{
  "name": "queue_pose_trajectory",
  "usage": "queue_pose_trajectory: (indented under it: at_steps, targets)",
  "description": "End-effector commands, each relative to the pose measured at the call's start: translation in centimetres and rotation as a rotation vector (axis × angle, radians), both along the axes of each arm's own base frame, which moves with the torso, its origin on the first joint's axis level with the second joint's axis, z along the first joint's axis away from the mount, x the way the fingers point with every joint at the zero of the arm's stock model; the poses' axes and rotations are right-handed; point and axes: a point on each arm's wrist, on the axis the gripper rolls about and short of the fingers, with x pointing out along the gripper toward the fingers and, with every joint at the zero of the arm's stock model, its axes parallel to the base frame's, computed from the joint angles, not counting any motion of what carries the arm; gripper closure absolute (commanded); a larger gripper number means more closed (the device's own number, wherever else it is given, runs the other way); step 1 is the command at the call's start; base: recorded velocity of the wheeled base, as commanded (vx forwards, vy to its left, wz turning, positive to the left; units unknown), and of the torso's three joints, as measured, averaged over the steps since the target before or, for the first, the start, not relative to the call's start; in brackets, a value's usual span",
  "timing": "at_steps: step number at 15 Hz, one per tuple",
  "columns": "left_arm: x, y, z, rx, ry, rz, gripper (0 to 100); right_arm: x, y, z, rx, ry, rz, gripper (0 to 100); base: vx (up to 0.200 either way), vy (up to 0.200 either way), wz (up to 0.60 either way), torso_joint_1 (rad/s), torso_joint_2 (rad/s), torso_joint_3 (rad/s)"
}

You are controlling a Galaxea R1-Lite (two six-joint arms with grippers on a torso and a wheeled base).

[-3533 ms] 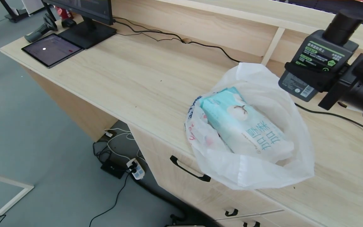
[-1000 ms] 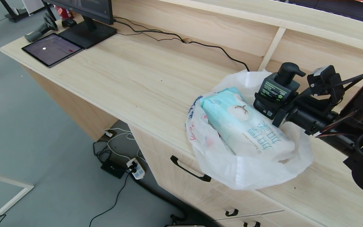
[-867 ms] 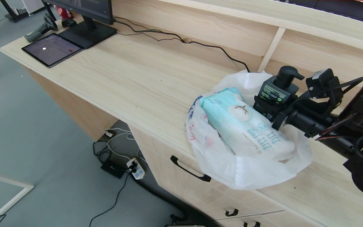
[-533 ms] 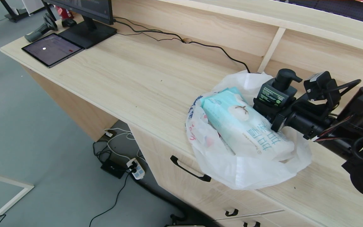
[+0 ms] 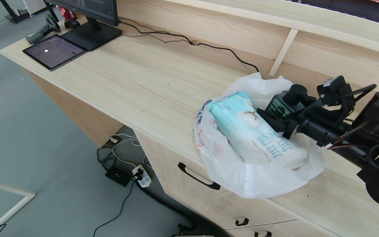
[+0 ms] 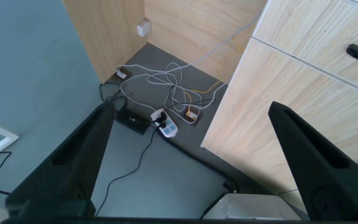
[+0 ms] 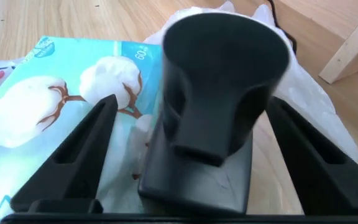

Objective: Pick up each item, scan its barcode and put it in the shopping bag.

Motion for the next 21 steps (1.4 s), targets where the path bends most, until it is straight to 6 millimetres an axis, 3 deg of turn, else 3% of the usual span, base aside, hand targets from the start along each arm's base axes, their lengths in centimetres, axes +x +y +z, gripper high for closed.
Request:
queue_pose_trajectory:
  at_steps: [1, 9, 14, 21]
  targets:
    - [0.0, 0.0, 0.0, 0.0, -0.001, 0.001, 0, -0.1, 0.0, 0.1, 0.0, -0.003, 0.002, 0, 0.0, 0.0, 0.0, 0.0, 0.0, 0.0]
    - [0.0, 0.0, 0.0, 0.0, -0.001, 0.001, 0, -0.8, -0.1, 1.4, 0.065, -0.11, 0.013, 0, 0.0, 0.0, 0.0, 0.0, 0.0, 0.0]
    - [0.0, 0.0, 0.0, 0.0, -0.001, 0.001, 0, -2.3, -0.5, 3.2, 0.1, -0.159, 0.026, 0, 0.0, 0.0, 0.0, 0.0, 0.0, 0.0]
    - [0.0, 0.0, 0.0, 0.002, 0.001, 0.001, 0, -4.1, -0.4, 4.2, 0.149, -0.161, 0.063, 0, 0.0, 0.0, 0.0, 0.0, 0.0, 0.0]
